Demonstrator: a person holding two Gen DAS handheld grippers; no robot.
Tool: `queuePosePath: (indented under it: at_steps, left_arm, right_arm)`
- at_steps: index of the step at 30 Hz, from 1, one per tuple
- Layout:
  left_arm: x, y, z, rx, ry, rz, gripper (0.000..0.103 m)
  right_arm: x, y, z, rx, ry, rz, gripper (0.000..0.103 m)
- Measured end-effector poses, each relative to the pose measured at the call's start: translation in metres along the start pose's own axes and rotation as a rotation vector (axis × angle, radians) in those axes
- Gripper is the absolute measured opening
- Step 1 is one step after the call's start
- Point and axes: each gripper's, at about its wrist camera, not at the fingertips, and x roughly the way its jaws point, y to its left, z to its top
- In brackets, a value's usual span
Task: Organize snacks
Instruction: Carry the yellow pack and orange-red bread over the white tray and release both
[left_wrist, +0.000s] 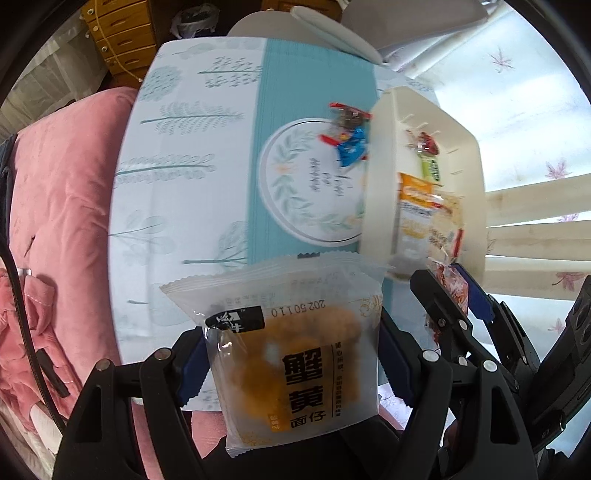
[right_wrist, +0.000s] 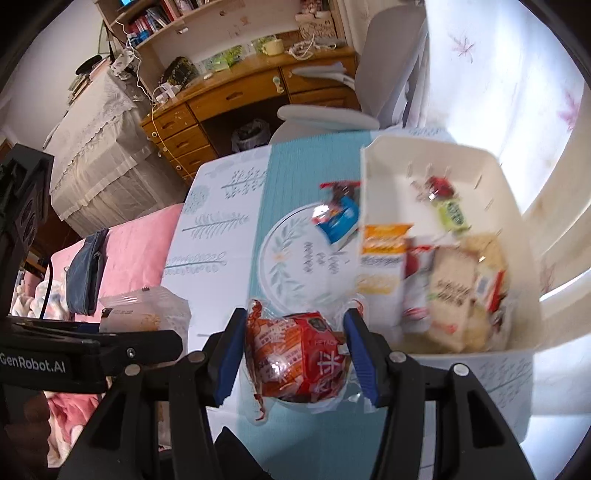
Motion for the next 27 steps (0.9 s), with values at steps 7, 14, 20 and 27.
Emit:
queuePosePath:
  at_steps: [7, 14, 20, 27]
  left_arm:
    - [0.009, -0.061, 0.01, 0.034, -0.036, -0.011, 0.078]
    - [0.019, -0.109, 0.027, 0.064, -0.056, -0.028, 0.078]
    - [0.022, -0.143, 0.047, 0.097, -0.082, -0.056, 0.079]
    - [0.029, -0.168, 0.075, 0.114, -0.12, -0.098, 0.079]
  right_arm:
    - [-0.016, -0.053, 0.015, -0.034, -0.054, -0.025, 0.053]
    - [-0.026, -0.096, 0.028, -0.06, -0.093, -0.054, 0.053]
    - [-0.031, -0.126, 0.044, -0.052, -0.12, -0.075, 0.054]
    - [-0.027, -0.151, 0.057, -0.042, -0.135, -0.088, 0.054]
